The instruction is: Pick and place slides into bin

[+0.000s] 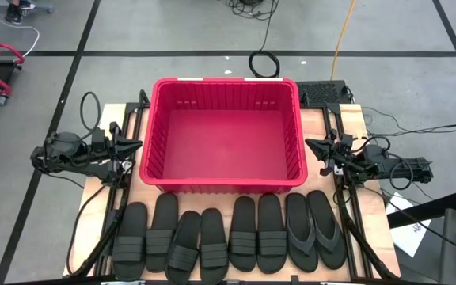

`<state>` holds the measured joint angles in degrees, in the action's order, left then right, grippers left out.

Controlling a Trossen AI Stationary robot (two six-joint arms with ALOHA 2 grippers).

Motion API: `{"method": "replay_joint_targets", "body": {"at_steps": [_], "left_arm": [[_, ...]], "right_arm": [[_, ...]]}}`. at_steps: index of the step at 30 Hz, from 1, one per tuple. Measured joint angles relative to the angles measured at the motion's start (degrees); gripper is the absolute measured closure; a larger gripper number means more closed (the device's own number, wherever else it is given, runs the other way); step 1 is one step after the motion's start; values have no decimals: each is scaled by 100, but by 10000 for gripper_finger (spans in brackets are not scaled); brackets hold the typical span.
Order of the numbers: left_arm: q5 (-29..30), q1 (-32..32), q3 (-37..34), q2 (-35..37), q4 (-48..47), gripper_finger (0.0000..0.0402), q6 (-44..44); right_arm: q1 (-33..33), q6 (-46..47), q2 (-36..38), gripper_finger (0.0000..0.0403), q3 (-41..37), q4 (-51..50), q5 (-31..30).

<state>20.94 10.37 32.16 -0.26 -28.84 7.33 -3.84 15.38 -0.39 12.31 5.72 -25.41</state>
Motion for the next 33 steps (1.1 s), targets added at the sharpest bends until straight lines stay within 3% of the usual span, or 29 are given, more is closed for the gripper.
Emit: {"method": "replay_joint_targets", "body": {"at_steps": [29, 33], "left_arm": [[0, 0, 0, -2, 128, 371, 169], [3, 0, 0, 0, 253, 371, 43]], "right_arm": [[0, -284, -2, 403, -4, 890, -16], [0, -284, -64, 399, -4, 1334, -268]]}}
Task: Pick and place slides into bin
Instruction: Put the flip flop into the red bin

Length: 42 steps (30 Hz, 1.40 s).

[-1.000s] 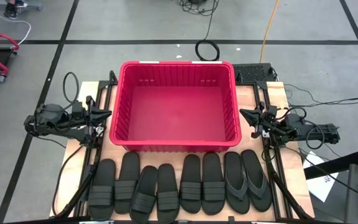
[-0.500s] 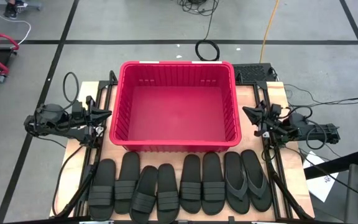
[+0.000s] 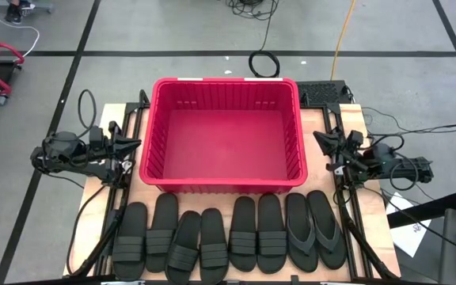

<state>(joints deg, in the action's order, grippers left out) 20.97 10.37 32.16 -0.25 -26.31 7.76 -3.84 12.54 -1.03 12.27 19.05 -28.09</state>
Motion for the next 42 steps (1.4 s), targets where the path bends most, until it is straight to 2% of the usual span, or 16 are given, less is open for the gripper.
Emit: {"method": "replay_joint_targets", "body": {"at_steps": [4, 7, 10, 14, 18, 22, 27, 32, 39, 42], "left_arm": [[2, -1, 0, -2, 47, 371, -454], [2, 0, 0, -7, 11, 371, -488], [4, 0, 0, -7, -104, 371, -489], [4, 0, 0, -7, -124, 371, -484], [7, -2, 0, -7, -119, 371, -557], [5, 0, 0, -9, -144, 371, -549], [4, 0, 0, -11, -249, 371, -508], [7, 0, 0, -11, -277, 371, -631], [7, 0, 0, -11, -404, 371, -586], [7, 0, 0, -11, -404, 371, -578]], "right_arm": [[-2, -597, -298, 375, 409, 222, -22], [-2, -971, -682, 347, 1254, -478, -21], [-2, -983, -1183, 317, 2376, -1920, 42], [-2, -143, -2055, 281, 3995, -4385, 478], [-2, 854, -2935, 260, 5283, -6495, 1306], [-2, 1414, -3576, 258, 5998, -7811, 2578], [-3, 1843, -4047, 260, 6081, -8952, 4461], [-4, 2000, -4204, 261, 5491, -9328, 6029], [-12, 2149, -4184, 261, 4329, -8759, 7182], [-141, 2345, -4117, 261, 3792, -8242, 7314]]}}
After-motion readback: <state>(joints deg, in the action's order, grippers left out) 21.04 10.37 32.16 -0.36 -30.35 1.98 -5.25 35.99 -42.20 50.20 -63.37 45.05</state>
